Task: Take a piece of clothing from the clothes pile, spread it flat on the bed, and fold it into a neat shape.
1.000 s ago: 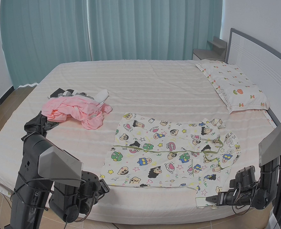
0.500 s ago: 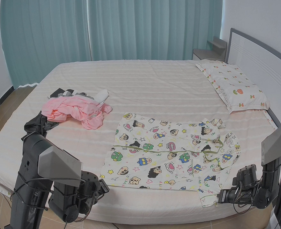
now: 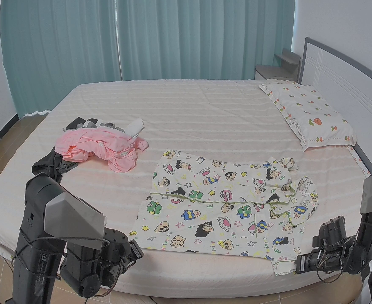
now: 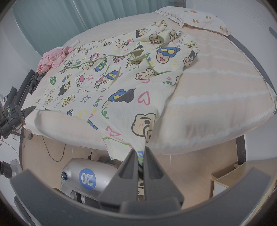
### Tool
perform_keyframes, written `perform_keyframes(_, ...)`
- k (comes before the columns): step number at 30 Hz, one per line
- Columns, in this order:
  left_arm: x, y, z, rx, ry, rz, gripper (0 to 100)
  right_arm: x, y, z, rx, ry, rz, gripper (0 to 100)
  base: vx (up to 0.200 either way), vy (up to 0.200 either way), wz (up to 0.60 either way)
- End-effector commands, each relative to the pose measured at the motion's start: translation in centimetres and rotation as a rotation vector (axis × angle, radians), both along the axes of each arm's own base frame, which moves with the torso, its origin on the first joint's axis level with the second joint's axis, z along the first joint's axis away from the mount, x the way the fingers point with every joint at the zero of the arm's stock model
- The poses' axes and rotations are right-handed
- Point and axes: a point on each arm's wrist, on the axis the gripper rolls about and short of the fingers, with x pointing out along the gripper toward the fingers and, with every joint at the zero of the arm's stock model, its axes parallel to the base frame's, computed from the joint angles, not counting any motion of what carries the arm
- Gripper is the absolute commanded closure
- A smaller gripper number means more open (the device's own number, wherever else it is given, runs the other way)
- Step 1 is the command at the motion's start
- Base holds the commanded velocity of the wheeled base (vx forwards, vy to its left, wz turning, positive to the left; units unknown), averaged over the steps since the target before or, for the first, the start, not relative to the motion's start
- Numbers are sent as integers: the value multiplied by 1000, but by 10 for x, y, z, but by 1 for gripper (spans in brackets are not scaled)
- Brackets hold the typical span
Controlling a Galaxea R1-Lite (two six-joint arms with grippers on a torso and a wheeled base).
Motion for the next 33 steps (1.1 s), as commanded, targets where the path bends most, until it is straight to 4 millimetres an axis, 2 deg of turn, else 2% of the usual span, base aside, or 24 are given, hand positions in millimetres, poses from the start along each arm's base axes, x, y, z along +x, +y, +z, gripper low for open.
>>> perform_keyframes(1,-1,1,7,-13,-21,0,100,-4,-1,2,-10,2,-2,100,0,0,0)
perform_keyframes(6,-2,1,9,-13,-24,-1,100,-5,-1,1,-19,7,5,100,0,0,0)
perform_keyframes(7,-2,1,7,-9,-19,-3,100,-9,-3,0,-43,51,27,100,0,0,0)
perform_keyframes(8,-2,1,7,-8,-17,-3,100,-10,-3,-1,-50,64,37,0,0,0,0)
perform_keyframes(20,-4,2,6,1,-7,-5,100,-10,-5,0,-54,64,29,0,0,0,0)
perform_keyframes(27,-9,3,-2,21,29,-14,100,-3,-14,2,-36,12,-26,0,0,0,0)
perform_keyframes(28,-10,4,-3,25,34,-13,100,2,-22,3,-8,-28,-61,0,0,0,0)
perform_keyframes(33,-12,5,-4,23,47,-9,100,10,-31,5,65,-87,-76,0,0,0,0)
